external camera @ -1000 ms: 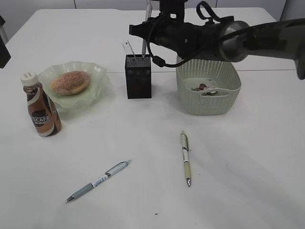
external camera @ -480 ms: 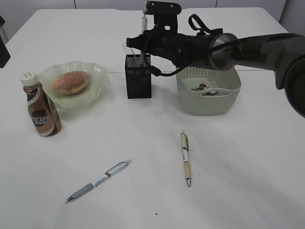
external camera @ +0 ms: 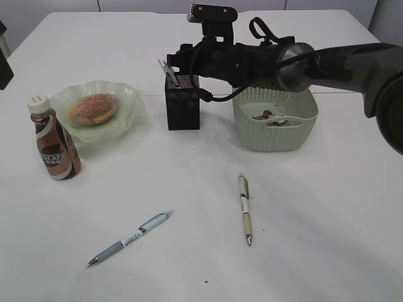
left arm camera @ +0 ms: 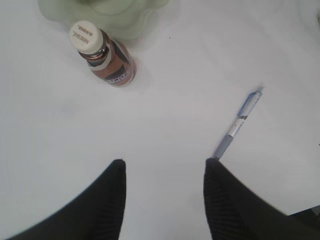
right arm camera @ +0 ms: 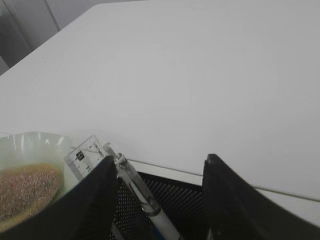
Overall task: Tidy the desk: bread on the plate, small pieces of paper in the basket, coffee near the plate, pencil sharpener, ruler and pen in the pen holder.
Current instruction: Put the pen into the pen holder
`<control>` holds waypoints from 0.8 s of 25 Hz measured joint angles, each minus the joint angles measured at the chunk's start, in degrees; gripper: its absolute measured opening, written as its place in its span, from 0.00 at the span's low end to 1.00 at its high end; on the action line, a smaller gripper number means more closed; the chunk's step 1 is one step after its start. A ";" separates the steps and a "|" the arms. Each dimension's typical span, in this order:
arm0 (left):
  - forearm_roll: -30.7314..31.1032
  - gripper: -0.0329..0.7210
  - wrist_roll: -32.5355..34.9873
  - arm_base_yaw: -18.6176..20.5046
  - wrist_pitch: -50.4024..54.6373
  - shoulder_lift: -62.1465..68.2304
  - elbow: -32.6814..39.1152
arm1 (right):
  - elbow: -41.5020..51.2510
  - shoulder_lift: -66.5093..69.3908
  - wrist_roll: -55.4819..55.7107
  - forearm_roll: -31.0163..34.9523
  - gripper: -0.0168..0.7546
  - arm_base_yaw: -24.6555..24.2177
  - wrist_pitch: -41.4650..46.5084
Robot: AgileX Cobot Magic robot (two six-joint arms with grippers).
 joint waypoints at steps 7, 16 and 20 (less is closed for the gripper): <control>0.00 0.53 0.00 0.00 0.00 0.00 0.00 | -4.20 -2.54 0.00 0.00 0.56 0.00 19.10; -0.23 0.53 0.00 0.00 0.00 0.00 0.00 | -14.37 -9.14 0.10 0.00 0.56 0.00 66.17; -1.40 0.53 0.00 0.00 0.00 0.00 0.00 | -15.63 -9.50 1.71 -0.90 0.56 0.00 73.16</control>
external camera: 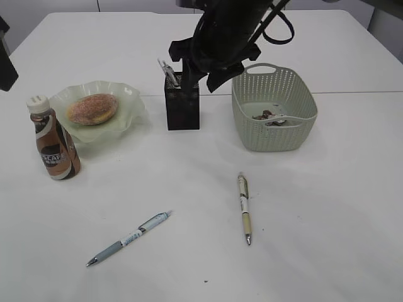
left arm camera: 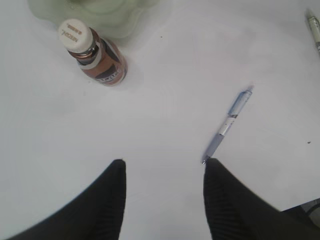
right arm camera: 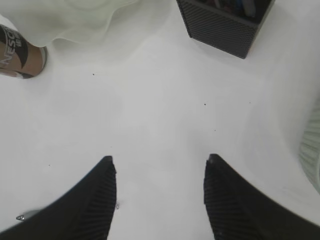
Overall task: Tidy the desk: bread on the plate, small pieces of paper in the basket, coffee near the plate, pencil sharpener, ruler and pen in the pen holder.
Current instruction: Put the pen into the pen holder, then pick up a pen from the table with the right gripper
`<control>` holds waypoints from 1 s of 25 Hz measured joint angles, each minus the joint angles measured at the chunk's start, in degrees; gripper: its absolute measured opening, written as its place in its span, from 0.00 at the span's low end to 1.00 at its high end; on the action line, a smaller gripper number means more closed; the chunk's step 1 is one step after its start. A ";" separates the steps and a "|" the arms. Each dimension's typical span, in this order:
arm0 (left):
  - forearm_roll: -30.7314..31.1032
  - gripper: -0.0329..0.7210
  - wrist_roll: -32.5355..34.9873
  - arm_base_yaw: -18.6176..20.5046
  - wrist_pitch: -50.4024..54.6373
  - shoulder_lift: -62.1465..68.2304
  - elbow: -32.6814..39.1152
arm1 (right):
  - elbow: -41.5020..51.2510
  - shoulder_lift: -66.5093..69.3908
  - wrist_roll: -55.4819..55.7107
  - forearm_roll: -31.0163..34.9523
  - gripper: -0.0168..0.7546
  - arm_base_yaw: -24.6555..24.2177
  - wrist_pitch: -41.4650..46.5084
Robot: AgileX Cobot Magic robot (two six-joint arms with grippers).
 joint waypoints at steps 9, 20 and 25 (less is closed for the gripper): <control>-1.34 0.53 0.00 0.00 0.00 0.00 0.00 | 9.33 -5.30 9.30 -11.42 0.55 0.00 0.81; -1.94 0.53 0.00 0.00 0.00 0.00 0.00 | 31.03 -10.53 12.21 -8.20 0.55 -0.02 0.70; -2.82 0.53 -0.10 0.00 0.00 0.00 0.00 | 31.55 -5.86 14.09 -7.24 0.55 -0.02 0.25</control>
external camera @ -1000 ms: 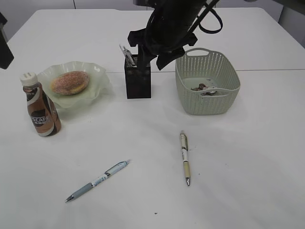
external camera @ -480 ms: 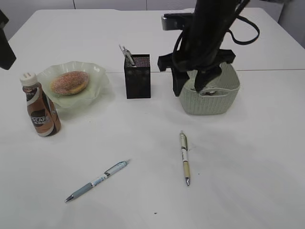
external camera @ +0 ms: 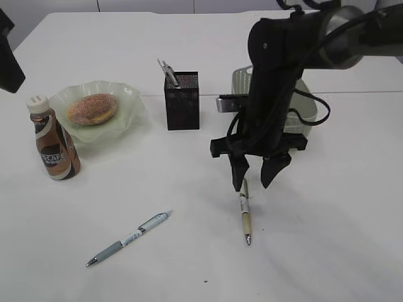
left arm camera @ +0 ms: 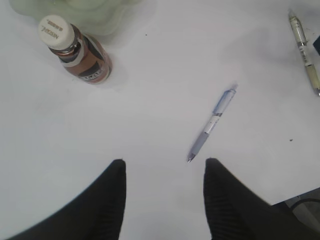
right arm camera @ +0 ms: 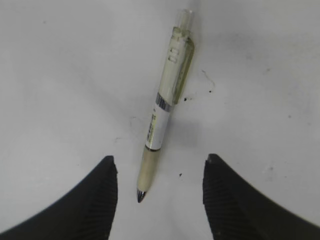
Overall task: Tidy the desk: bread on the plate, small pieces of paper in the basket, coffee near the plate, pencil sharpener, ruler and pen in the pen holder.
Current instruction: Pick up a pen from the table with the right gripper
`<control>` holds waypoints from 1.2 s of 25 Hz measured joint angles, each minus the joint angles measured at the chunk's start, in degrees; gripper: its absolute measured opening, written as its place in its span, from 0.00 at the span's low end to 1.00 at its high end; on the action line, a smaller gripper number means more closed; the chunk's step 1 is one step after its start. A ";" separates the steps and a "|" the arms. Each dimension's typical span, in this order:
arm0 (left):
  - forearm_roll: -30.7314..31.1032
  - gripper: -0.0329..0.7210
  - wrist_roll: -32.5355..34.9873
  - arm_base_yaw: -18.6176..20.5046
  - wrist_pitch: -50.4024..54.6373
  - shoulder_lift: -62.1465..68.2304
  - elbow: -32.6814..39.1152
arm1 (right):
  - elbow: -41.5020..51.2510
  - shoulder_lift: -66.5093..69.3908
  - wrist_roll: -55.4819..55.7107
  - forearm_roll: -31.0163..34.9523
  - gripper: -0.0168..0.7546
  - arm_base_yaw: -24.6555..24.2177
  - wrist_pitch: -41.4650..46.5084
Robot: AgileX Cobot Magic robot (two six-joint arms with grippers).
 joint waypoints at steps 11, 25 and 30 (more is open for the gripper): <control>-0.11 0.53 0.00 0.00 0.00 0.00 0.00 | 0.00 6.51 0.74 3.04 0.55 0.00 -0.69; -0.11 0.53 0.00 0.00 0.00 0.00 0.00 | 0.00 8.04 2.13 3.47 0.55 0.00 -0.97; -0.11 0.53 -0.10 0.00 0.00 0.00 0.00 | 0.00 8.04 3.36 1.88 0.55 0.00 -2.34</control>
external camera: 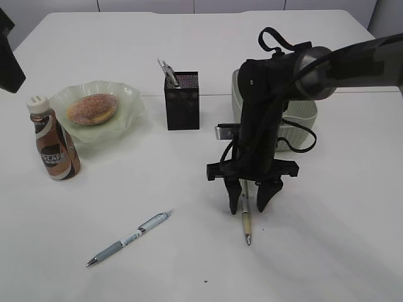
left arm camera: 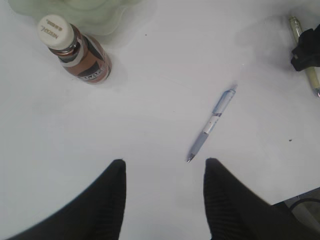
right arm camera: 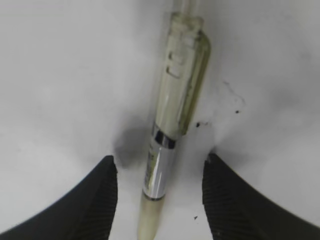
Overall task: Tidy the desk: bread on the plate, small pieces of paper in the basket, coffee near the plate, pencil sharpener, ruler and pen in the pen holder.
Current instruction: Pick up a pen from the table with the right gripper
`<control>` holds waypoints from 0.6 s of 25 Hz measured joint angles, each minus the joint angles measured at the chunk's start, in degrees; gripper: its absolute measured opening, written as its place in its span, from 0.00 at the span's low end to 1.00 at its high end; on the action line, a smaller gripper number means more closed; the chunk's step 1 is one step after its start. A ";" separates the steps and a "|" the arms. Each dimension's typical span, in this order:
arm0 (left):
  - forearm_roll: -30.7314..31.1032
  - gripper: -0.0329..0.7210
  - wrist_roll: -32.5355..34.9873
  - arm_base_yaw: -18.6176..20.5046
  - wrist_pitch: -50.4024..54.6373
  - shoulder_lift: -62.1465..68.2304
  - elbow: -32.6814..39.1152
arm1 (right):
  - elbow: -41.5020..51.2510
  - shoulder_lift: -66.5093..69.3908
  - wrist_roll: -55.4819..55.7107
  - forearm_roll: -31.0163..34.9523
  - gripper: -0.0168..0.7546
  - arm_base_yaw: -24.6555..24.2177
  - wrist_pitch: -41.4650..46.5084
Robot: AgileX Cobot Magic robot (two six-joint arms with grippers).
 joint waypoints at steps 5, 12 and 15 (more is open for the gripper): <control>0.00 0.53 0.00 0.00 0.00 0.00 0.00 | 0.00 0.00 1.43 -1.45 0.55 0.00 -1.82; 0.00 0.53 0.00 0.00 0.00 0.00 0.00 | -0.22 0.20 2.72 -2.31 0.55 0.00 -3.21; 0.00 0.53 0.00 0.00 0.00 0.00 0.00 | -0.43 0.35 2.94 -2.53 0.54 0.00 -3.08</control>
